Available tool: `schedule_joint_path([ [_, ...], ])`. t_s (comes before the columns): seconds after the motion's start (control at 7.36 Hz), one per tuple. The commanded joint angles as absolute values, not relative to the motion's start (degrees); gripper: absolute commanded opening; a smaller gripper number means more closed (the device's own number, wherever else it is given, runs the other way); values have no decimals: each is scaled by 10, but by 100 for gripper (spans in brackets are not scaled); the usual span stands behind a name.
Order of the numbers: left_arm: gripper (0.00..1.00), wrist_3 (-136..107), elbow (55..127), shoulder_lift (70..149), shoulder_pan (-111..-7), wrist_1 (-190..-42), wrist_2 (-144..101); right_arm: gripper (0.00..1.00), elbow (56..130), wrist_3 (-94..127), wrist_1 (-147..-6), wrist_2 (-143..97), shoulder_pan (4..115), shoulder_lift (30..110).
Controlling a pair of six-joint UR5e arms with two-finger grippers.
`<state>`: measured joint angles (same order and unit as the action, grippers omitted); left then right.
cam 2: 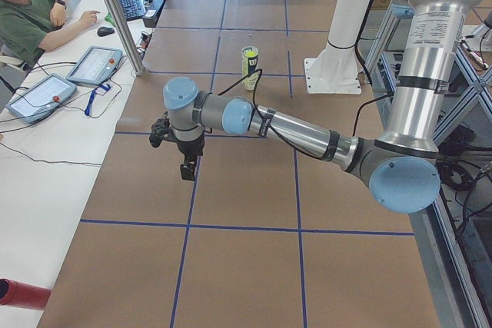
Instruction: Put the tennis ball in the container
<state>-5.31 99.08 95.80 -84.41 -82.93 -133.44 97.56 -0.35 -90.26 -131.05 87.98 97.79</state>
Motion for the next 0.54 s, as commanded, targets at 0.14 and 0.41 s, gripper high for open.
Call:
schedule_joint_path([
  [0.14,100,57,983,874,-886,-837,-1348,100,976,-4,-903,-1310,880,978],
  [0.41,100,77,988,859,-906,-835,-1346,100,976,-4,-903,-1310,880,978],
])
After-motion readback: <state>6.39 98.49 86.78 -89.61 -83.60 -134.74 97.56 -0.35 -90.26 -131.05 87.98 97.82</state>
